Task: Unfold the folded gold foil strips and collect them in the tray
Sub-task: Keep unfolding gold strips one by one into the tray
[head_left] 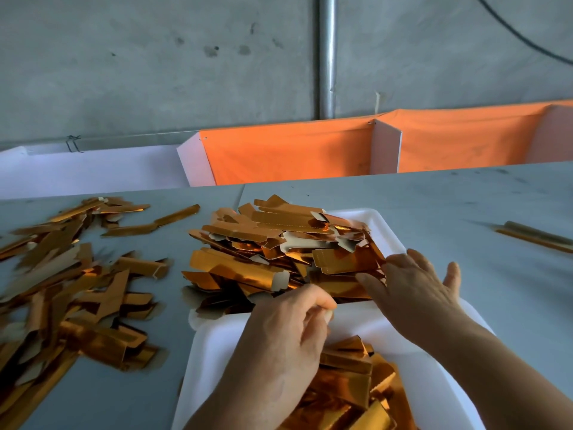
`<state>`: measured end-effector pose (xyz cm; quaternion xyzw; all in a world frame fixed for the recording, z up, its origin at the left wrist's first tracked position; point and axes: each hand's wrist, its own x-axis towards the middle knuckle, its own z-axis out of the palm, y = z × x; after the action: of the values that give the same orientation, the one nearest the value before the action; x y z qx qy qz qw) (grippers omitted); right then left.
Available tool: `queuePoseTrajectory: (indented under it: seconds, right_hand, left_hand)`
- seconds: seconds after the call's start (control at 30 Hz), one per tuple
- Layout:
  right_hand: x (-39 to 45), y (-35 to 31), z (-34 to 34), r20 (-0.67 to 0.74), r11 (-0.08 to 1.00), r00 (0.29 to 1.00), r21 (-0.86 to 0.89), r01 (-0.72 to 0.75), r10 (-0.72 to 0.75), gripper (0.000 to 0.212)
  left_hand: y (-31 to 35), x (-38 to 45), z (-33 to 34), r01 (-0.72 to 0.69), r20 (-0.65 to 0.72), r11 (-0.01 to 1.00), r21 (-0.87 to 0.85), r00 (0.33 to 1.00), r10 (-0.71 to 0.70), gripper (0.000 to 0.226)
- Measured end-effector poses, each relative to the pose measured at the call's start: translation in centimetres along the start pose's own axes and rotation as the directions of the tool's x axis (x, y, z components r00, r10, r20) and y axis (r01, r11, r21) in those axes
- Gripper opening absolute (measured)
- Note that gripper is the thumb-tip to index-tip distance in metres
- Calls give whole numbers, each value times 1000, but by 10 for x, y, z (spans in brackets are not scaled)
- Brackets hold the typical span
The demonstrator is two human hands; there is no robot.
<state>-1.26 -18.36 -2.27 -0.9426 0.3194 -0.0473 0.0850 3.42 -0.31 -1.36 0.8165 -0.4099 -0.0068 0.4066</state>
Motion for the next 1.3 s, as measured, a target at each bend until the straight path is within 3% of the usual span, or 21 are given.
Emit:
queuePoseTrajectory:
  seconds: [0.07,0.13,0.17,0.23,0.27,0.3,0.4,0.5,0.67,0.7,0.77,0.83,0.93,1.0,1.07,1.13,1.2,1.3]
  right_hand:
    - [-2,-5,-1,-267,987,962,130,100,-62,33]
    - [-6,-14,-6,-546,905,833,302,300,-94,17]
    - [-10,-18,-10,-592,829,803,410,380,-75,12]
    - [-19,-22,-13,-400,532,914,761,372,-67,17]
    - [-25,-25,-15,-244,357,958,890,283,-151,21]
    - [-29,-27,-15,-124,254,957,948,192,-262,21]
    - [-35,-31,-13,6,240,908,965,105,-419,19]
    - [-37,-33,-15,10,288,930,952,104,-368,16]
    - [-35,-28,-17,-55,279,964,952,129,-261,10]
    - [-35,-26,-19,-66,251,965,959,132,-254,5]
    - [-33,-24,-20,-73,130,965,986,109,-253,21]
    - [-32,-23,-20,-59,46,963,996,73,-263,32]
    - [-30,-21,-19,-37,44,950,998,54,-312,24]
    - [-28,-19,-19,-30,41,947,998,46,-321,19]
    - [-27,-17,-20,-36,21,940,999,45,-341,18]
    - [-24,-15,-20,-39,15,930,999,48,-365,19]
    - [-23,-12,-22,-25,-45,919,999,8,-392,19]
    - [-23,-10,-25,-3,-171,907,982,-76,-421,19]
  left_hand:
    - [0,1,0,22,-23,1000,-9,999,-22,17]
    - [0,3,0,48,-78,998,-31,996,-51,23]
    - [0,3,-1,58,-110,997,-56,992,-64,27]
    - [0,3,-3,71,-167,985,-160,981,-98,34]
    - [0,3,-5,81,-177,966,-244,976,-126,33]
    - [-1,4,-6,85,-183,948,-305,972,-146,31]
    - [-5,4,-7,70,-225,936,-344,962,-154,27]
    - [-8,5,-6,90,-238,913,-398,951,-198,20]
    - [-5,5,-6,109,-248,916,-386,944,-217,35]
    - [-5,4,-6,108,-252,915,-389,943,-218,33]
    - [-4,3,-6,123,-240,907,-402,942,-234,27]
    - [-3,2,-6,156,-196,925,-346,952,-234,24]
    - [-2,2,-5,151,-146,950,-274,970,-197,24]
    - [2,2,-7,170,-75,922,-348,975,-208,21]
    - [3,4,-9,244,55,835,-492,967,-250,18]
    - [2,8,-8,349,219,671,-654,937,-273,26]
    - [-2,9,-7,389,270,587,-710,920,-283,35]
    - [1,2,-8,260,197,689,-676,965,-172,21]
